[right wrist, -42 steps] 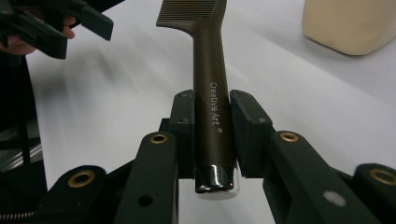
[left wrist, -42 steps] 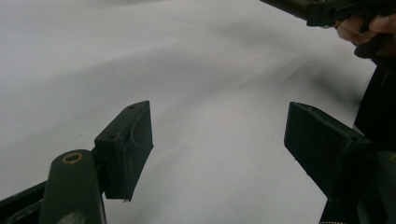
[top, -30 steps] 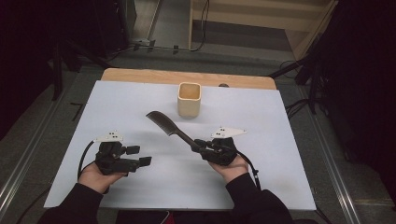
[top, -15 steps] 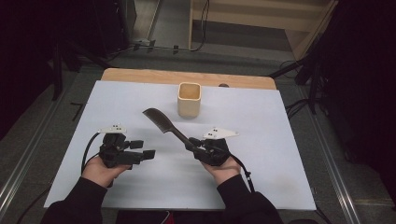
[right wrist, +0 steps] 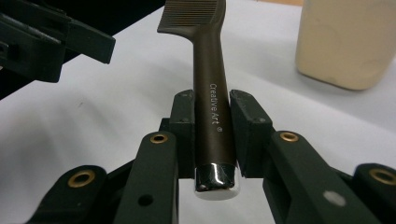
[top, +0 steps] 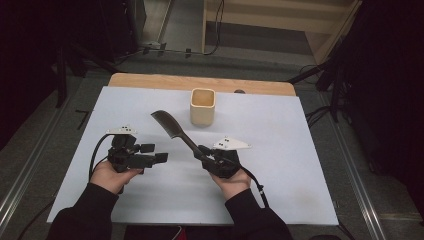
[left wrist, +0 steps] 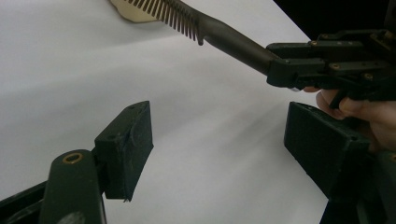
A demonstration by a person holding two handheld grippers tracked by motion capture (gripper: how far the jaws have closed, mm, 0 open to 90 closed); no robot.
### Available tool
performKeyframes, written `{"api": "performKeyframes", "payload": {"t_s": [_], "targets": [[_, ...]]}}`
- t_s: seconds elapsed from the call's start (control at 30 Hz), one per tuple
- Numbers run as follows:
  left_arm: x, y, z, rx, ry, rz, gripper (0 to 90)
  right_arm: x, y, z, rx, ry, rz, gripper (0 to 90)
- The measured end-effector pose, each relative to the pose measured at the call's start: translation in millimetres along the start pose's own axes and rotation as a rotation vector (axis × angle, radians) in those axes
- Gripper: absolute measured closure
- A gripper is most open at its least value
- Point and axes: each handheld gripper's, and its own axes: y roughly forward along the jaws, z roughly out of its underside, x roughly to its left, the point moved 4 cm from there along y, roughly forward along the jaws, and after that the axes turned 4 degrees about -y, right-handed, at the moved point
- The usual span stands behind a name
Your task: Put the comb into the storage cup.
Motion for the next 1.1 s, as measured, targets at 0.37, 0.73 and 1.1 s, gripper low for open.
{"api": "performKeyframes", "payload": {"t_s": [0.37,0.73,1.1], "targets": [[-2.9,5.6,-13.4,-0.004,-0.024,-0.007,24.2,9.1,7.4,-0.2,-0.062,0.014,0.035,70.3],[-2.7,6.9,-27.2,-0.023,-0.04,-0.04,25.4,16.0,17.7,-0.2,-0.115,0.028,0.068,70.3],[-1.1,12.1,-38.3,-0.052,-0.064,-0.066,25.5,23.3,29.1,-0.7,-0.152,0.059,0.067,70.3]]}}
